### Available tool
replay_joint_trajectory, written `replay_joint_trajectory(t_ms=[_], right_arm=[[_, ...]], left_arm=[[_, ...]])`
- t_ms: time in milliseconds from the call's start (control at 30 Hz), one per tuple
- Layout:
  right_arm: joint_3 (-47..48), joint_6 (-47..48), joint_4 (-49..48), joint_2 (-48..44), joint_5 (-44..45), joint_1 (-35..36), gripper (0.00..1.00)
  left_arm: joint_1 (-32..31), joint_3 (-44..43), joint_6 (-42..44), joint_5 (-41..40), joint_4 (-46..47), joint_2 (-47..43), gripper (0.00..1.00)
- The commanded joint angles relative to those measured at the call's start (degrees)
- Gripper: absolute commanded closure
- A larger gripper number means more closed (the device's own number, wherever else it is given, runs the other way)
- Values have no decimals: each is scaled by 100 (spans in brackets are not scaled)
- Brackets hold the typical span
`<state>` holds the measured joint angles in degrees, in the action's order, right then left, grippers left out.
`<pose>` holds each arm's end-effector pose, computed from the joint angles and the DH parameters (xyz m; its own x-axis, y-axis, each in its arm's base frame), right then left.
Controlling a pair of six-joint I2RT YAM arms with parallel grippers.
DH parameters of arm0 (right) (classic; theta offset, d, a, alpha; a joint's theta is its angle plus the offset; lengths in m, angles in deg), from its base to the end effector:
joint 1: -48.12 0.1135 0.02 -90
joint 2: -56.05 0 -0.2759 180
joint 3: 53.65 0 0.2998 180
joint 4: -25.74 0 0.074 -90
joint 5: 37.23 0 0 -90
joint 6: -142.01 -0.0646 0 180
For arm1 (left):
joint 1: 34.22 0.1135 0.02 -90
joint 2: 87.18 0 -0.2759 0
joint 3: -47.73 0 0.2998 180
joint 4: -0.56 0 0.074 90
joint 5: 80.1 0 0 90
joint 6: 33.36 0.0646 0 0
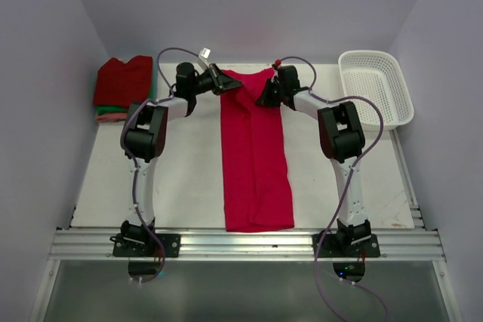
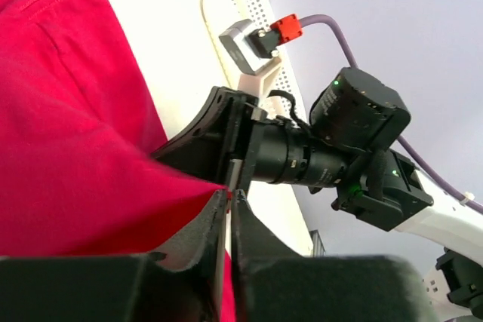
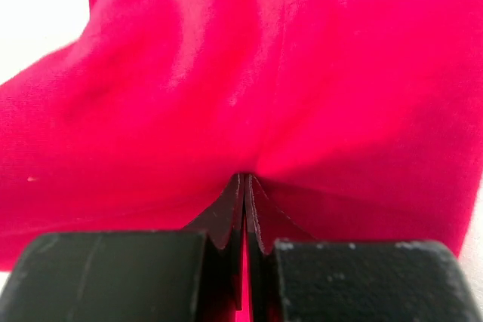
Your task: Fold and stack the t-shirts
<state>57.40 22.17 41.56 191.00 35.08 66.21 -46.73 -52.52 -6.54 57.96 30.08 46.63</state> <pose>0.5579 0.2029 0.1007 -0.7847 0.2424 -0.5706 -0.1471 0.8213 0.5512 0.5536 -0.1720 0.1386 -0.8067 -0.4320 -0.4033 0.3308 0.2355 -0.9139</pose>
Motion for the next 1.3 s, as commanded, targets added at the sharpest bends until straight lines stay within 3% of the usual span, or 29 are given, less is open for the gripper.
replay_joint_trajectory(t_ms=[0,67,100,133,233,267,300,633,933,1267], right_arm=[[113,198,355,171,231,-16,100],[104,216,381,145,249,-16,100],[104,233,399,136,258,-16,100],[104,225,408,145,258,-16,100],[113,251,460,127,275,-16,100],[104,260,469,110,301,-16,100],[104,269,478,101,302,-16,100],[61,269,452,75,302,-16,100],[52,295,478,57,310,-16,100],[52,348,531,101,337,-16,100]], left_arm=[[47,-234,648,-252,-817,-629,88],[47,-340,963,-340,-1456,-638,75],[56,-375,1035,-401,-1626,-629,57],[65,-349,1096,-445,-1723,-629,47],[82,-174,1246,-656,-2013,-664,36],[82,-104,1281,-735,-2084,-690,22],[91,45,1299,-875,-2084,-743,0],[144,-103,1668,-1456,-2454,-480,0],[223,-866,1695,-2449,-3321,12,0],[249,-2045,1642,-2406,-3877,856,19]])
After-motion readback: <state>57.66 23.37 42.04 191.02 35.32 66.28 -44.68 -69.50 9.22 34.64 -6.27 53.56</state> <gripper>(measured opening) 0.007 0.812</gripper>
